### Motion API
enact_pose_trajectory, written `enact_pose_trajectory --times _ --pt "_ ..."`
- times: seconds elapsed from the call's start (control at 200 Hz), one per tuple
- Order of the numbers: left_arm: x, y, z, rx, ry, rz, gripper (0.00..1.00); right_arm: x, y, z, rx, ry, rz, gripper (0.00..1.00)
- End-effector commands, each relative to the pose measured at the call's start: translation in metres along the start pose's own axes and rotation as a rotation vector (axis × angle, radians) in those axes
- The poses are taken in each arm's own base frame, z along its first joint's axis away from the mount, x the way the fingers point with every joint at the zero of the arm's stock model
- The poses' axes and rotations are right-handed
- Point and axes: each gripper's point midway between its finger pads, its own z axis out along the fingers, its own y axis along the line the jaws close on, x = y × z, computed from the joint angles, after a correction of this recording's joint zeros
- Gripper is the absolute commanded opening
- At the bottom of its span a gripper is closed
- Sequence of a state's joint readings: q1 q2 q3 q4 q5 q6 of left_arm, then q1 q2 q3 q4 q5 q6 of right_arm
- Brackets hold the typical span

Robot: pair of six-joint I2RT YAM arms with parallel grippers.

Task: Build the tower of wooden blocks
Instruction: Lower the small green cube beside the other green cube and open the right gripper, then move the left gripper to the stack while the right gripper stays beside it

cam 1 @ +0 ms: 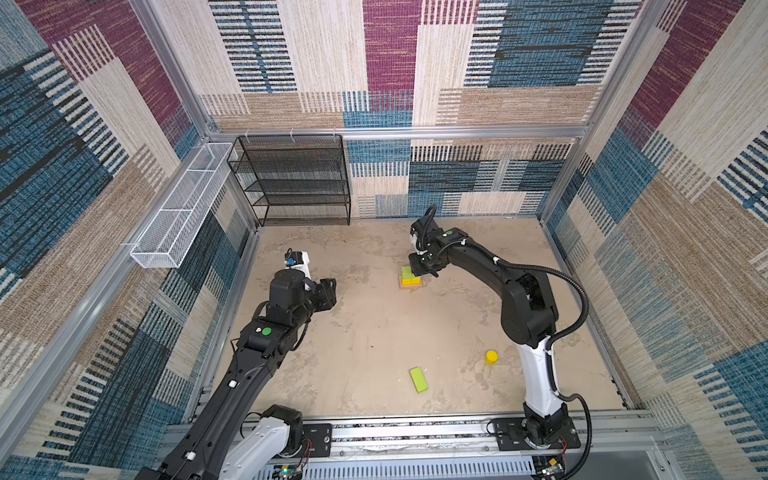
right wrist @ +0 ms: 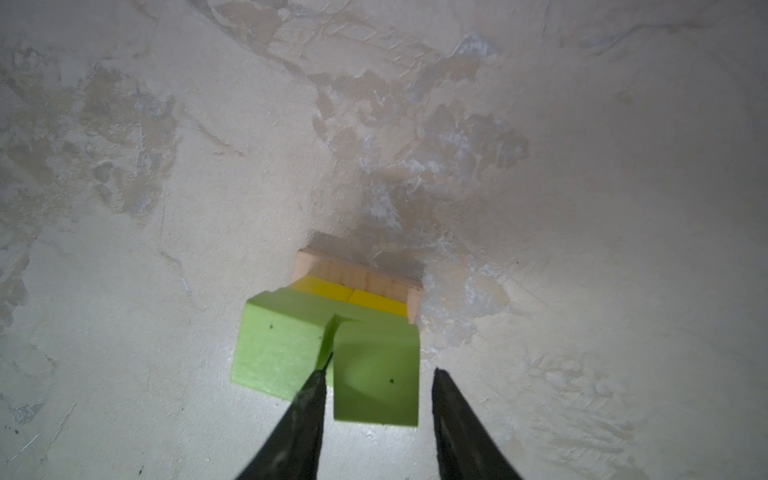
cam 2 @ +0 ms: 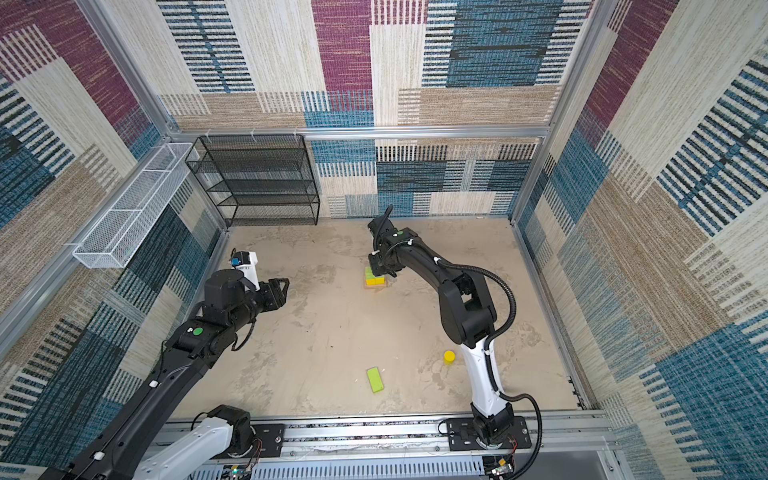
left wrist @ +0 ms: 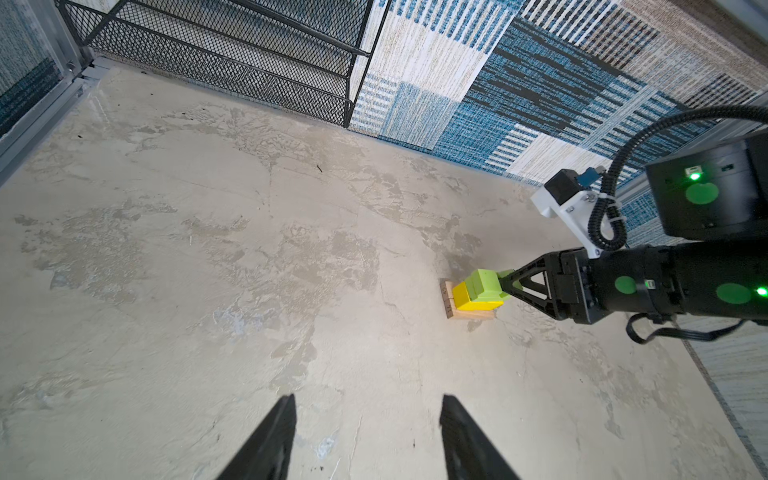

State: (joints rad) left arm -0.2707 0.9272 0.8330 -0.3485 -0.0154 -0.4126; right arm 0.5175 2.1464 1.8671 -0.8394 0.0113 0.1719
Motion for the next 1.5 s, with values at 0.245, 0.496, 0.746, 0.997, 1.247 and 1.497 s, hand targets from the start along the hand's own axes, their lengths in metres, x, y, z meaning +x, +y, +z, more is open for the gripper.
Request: enact_pose_trajectory --times 0.245,0.496,0.746,0.997,1.247,1.497 --pt "-0.003 -0.007 0.001 0.036 -0.003 0.016 0.60 -0.010 -0.001 -0.026 0.011 -0.062 0.014 0.48" --pt "0.000 -0.030 0.021 0.148 0.064 -0.044 0.60 -0.019 -0.003 -0.059 -0.073 -0.171 0.042 0.51" --pt "0.005 -0.063 0.067 0.262 0.225 -0.121 0.63 -0.026 -0.019 -0.072 -0.207 -0.275 0.104 0.56" --pt "0.022 -0.100 0.112 0.285 0.372 -0.108 0.63 -0.019 -0.019 -0.065 -0.333 -0.306 0.110 0.60" --pt "0.042 -0.123 0.162 0.267 0.494 -0.113 0.61 -0.013 -0.021 -0.049 -0.382 -0.307 0.113 0.68" --pt "0.062 -0.140 0.194 0.239 0.569 -0.095 0.54 -0.008 -0.019 -0.032 -0.438 -0.288 0.129 0.68"
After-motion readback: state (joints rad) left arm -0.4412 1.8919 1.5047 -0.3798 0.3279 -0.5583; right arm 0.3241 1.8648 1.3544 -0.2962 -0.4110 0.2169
